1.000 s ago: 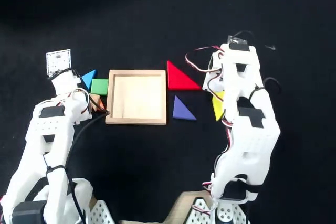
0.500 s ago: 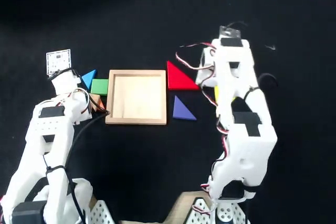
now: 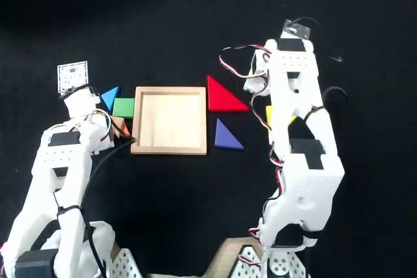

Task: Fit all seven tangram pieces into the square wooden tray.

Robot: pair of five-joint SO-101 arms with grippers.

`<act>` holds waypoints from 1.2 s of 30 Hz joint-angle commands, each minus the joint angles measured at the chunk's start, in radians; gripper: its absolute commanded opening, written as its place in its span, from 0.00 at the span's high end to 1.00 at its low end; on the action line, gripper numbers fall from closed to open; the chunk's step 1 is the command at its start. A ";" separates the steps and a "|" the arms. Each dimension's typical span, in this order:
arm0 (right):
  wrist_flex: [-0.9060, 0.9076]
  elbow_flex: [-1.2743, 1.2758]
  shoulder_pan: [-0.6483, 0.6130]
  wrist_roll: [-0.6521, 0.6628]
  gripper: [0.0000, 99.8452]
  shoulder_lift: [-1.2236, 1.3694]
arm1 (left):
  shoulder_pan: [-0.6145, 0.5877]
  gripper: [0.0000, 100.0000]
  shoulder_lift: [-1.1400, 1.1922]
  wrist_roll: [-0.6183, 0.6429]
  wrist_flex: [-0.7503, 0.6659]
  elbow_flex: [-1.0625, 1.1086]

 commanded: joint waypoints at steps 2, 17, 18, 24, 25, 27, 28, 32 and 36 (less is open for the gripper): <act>-0.017 0.022 0.015 -0.060 0.59 -0.028 | -0.004 0.97 0.002 0.006 -0.020 -0.013; -0.009 -0.117 0.021 -0.078 0.63 0.090 | -0.004 0.97 0.002 0.006 -0.020 -0.013; -0.015 -0.117 0.018 -0.078 0.63 0.105 | -0.004 0.97 0.002 0.006 -0.020 -0.013; -0.012 -0.166 0.025 -0.080 0.63 0.234 | -0.004 0.97 0.002 0.006 -0.020 -0.013; -0.012 -0.176 0.026 -0.080 0.63 0.246 | -0.004 0.97 0.002 0.006 -0.020 -0.013; -0.012 -0.185 0.037 -0.077 0.63 0.265 | -0.004 0.97 0.002 0.006 -0.020 -0.013; -0.012 -0.186 0.043 -0.077 0.63 0.271 | -0.004 0.97 0.002 0.006 -0.020 -0.013; -0.012 -0.183 0.077 -0.071 0.63 0.283 | -0.004 0.97 0.002 0.006 -0.020 -0.013; -0.012 -0.182 0.118 -0.071 0.63 0.285 | -0.004 0.97 0.002 0.006 -0.020 -0.013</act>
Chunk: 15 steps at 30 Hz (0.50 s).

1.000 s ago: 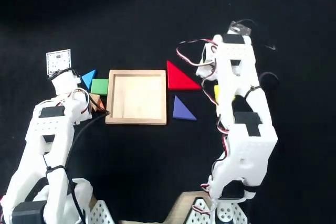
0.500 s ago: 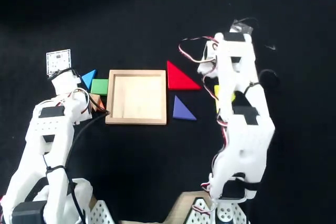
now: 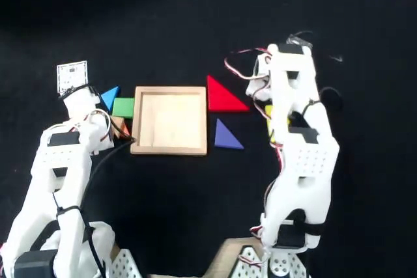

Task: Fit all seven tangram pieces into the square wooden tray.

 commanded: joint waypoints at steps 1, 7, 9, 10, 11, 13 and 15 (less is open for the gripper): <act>0.005 -0.033 0.071 -0.003 0.63 0.004 | -0.004 0.97 0.002 0.006 -0.020 -0.013; 0.063 -0.050 0.095 -0.002 0.66 0.027 | -0.004 0.97 0.002 0.006 -0.020 -0.012; 0.137 -0.105 0.072 0.046 0.72 0.005 | -0.004 0.97 0.002 0.006 -0.020 -0.013; 0.175 -0.139 0.058 0.063 0.75 -0.012 | -0.004 0.97 0.002 0.006 -0.020 -0.013; 0.210 -0.170 0.051 0.063 0.78 -0.031 | -0.004 0.97 0.002 0.006 -0.020 -0.013; 0.245 -0.217 0.043 0.052 0.79 -0.071 | -0.004 0.97 0.002 0.006 -0.020 -0.013; 0.249 -0.242 0.029 0.054 0.77 -0.101 | -0.004 0.97 0.002 0.006 -0.020 -0.012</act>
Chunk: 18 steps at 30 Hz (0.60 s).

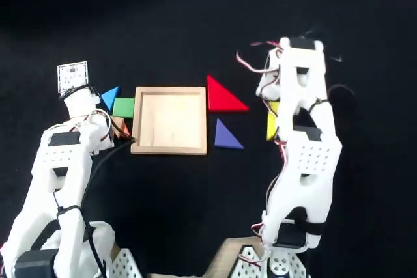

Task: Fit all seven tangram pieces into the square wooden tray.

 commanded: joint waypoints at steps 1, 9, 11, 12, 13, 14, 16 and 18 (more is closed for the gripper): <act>0.040 -0.101 -0.014 0.008 0.74 -0.122 | -0.004 0.97 0.002 0.006 -0.020 -0.010; 0.023 -0.102 -0.046 0.014 0.66 -0.097 | -0.004 0.97 0.002 0.006 -0.020 -0.012; 0.025 -0.102 -0.044 0.014 0.66 -0.097 | -0.004 0.97 0.002 0.006 -0.020 -0.012; 0.026 -0.102 -0.041 0.015 0.66 -0.099 | -0.004 0.97 0.002 0.006 -0.020 -0.012; 0.029 -0.107 -0.040 0.018 0.66 -0.099 | -0.004 0.97 0.002 0.006 -0.020 -0.012; 0.029 -0.113 -0.040 0.031 0.66 -0.101 | -0.004 0.97 0.002 0.006 -0.020 -0.012; 0.031 -0.147 -0.044 0.040 0.66 -0.096 | -0.004 0.97 0.002 0.006 -0.020 -0.012; 0.023 -0.180 -0.048 0.040 0.66 -0.091 | -0.002 0.97 0.002 0.006 -0.020 -0.012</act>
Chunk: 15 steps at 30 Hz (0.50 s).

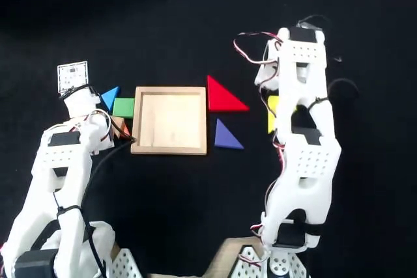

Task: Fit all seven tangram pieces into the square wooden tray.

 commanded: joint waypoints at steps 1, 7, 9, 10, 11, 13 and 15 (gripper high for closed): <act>-0.023 -0.110 -0.029 0.015 0.66 -0.039 | -0.002 0.97 0.002 0.006 -0.020 -0.012; -0.114 -0.012 -0.037 -0.035 0.66 -0.028 | -0.002 0.97 0.002 0.006 -0.020 -0.012; -0.121 0.025 -0.034 -0.037 0.66 -0.004 | -0.002 0.97 0.002 0.006 -0.020 -0.012; -0.127 0.033 -0.032 -0.038 0.66 0.015 | -0.002 0.97 0.002 0.006 -0.020 -0.012; -0.137 0.036 -0.029 -0.040 0.66 0.036 | -0.002 0.97 0.002 0.006 -0.020 -0.012; -0.158 0.033 -0.020 -0.041 0.66 0.081 | -0.002 0.97 0.002 0.006 -0.020 -0.012; -0.180 0.019 -0.014 -0.069 0.66 0.122 | -0.002 0.97 0.002 0.006 -0.020 -0.012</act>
